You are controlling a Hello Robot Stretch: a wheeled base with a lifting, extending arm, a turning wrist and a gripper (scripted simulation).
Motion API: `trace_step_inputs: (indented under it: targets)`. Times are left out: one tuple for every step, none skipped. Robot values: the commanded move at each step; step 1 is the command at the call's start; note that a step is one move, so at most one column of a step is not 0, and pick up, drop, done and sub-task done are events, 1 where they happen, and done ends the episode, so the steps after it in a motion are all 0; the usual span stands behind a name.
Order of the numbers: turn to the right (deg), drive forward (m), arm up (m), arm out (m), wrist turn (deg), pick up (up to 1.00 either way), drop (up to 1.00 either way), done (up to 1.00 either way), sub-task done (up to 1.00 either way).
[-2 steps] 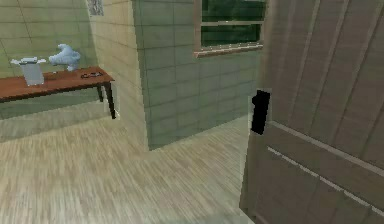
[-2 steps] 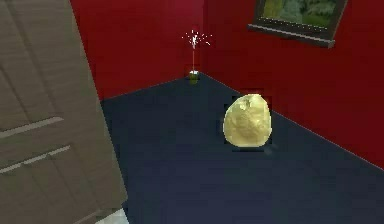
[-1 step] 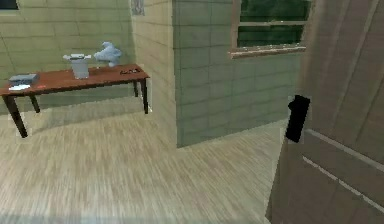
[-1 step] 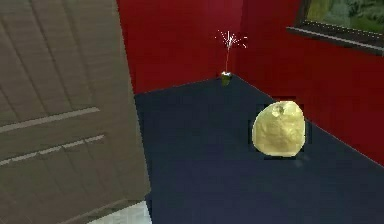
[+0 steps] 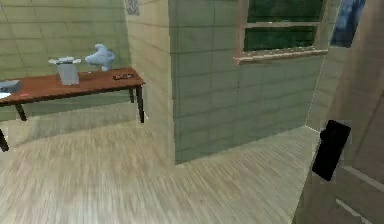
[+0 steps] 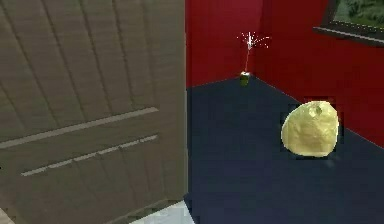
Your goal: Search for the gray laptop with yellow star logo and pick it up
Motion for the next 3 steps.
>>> trace_step_inputs:
  targets:
    - [-27.0, 0.0, 0.0, 0.0, 0.0, 0.0, 0.0, 0.0, 0.0]
    - [0.0, 0.15, 0.0, 0.0, 0.0, 0.0, 0.0, 0.0, 0.0]
    - [-30.0, 0.0, 0.0, 0.0, 0.0, 0.0, 0.0, 0.0, 0.0]
